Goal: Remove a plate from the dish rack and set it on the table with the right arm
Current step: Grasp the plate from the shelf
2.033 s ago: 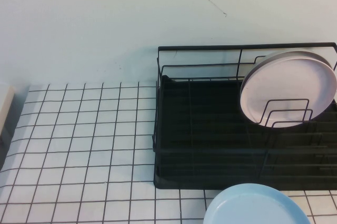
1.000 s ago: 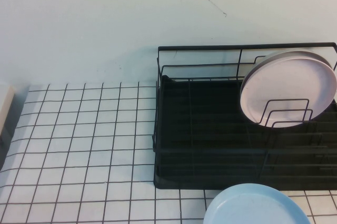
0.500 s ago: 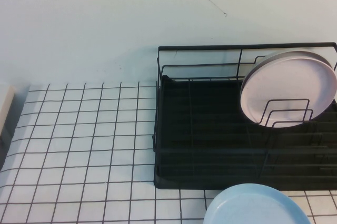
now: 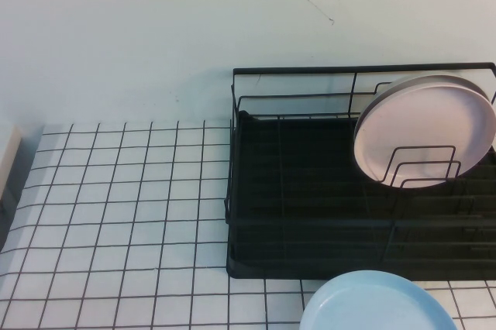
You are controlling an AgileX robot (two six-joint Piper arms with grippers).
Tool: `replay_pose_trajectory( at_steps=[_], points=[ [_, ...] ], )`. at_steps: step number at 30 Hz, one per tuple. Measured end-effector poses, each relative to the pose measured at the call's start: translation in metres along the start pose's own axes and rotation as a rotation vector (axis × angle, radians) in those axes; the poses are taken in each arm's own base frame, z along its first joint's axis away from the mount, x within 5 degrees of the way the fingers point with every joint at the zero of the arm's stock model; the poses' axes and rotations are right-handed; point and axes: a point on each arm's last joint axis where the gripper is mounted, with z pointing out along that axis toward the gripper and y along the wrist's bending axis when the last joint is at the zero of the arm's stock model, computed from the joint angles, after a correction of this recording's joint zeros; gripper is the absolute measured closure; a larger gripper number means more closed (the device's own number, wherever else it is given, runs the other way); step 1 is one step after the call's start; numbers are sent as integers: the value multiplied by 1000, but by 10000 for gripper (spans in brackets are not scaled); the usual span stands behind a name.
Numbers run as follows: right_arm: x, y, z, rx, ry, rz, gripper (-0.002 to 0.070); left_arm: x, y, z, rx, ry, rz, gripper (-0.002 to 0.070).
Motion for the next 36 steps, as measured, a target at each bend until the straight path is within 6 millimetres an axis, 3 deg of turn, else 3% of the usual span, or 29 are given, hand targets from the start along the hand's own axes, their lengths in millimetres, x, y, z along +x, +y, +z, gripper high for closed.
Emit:
replay_pose_trajectory(
  at_steps=[6,10,17,28,36],
  points=[
    [-20,-47,44,-114,67,-136,343,0,0,0,0,0,0,678],
    [-25,-72,73,-152,95,-257,315,0,0,0,0,0,0,678],
    [-31,-107,103,-67,100,-409,314,0,0,0,0,0,0,678],
    [-20,-112,161,-52,141,-544,321,0,0,0,0,0,0,678],
    [-19,-109,188,-18,143,-574,322,0,0,0,0,0,0,678]
  ],
)
